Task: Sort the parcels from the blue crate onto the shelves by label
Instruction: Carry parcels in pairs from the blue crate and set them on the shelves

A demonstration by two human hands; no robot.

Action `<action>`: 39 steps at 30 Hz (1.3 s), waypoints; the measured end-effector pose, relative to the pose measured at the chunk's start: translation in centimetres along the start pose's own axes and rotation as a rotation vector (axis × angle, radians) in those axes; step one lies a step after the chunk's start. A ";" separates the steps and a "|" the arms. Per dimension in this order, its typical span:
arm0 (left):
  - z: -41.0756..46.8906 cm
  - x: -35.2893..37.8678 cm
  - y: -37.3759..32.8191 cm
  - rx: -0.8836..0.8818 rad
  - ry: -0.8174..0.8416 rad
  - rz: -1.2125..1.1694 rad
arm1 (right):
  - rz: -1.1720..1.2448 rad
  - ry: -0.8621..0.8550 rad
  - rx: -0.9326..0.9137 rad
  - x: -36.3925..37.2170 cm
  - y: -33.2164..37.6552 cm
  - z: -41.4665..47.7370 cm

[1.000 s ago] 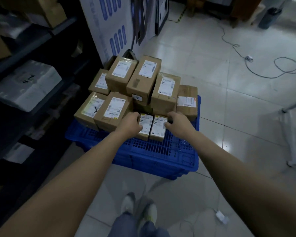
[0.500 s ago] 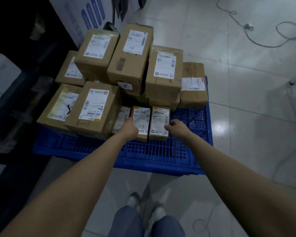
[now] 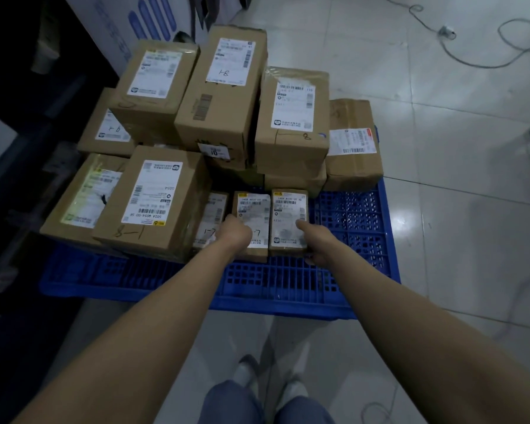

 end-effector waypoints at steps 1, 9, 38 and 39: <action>0.2 0.1 0.4 -0.018 -0.005 -0.035 | 0.013 0.003 0.003 -0.1 -0.1 0.2; -0.2 1.4 1.0 -0.088 0.015 -0.217 | -0.003 -0.005 0.003 -1.6 -0.1 0.4; -28.4 -35.7 -12.1 0.475 -0.553 -0.957 | 0.056 0.297 -0.670 7.4 26.6 -39.1; -29.9 -37.1 -11.2 0.499 -0.605 -0.973 | 0.050 0.359 -0.674 9.2 26.8 -40.1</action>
Point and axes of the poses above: each hand's wrist, its own z-axis towards the middle knuckle, its own x-axis out of the palm, y = z × x, the point moved 9 cm from there along z, towards the middle knuckle, and after that the axes turned 2 degrees about x, right-handed, at the moved point
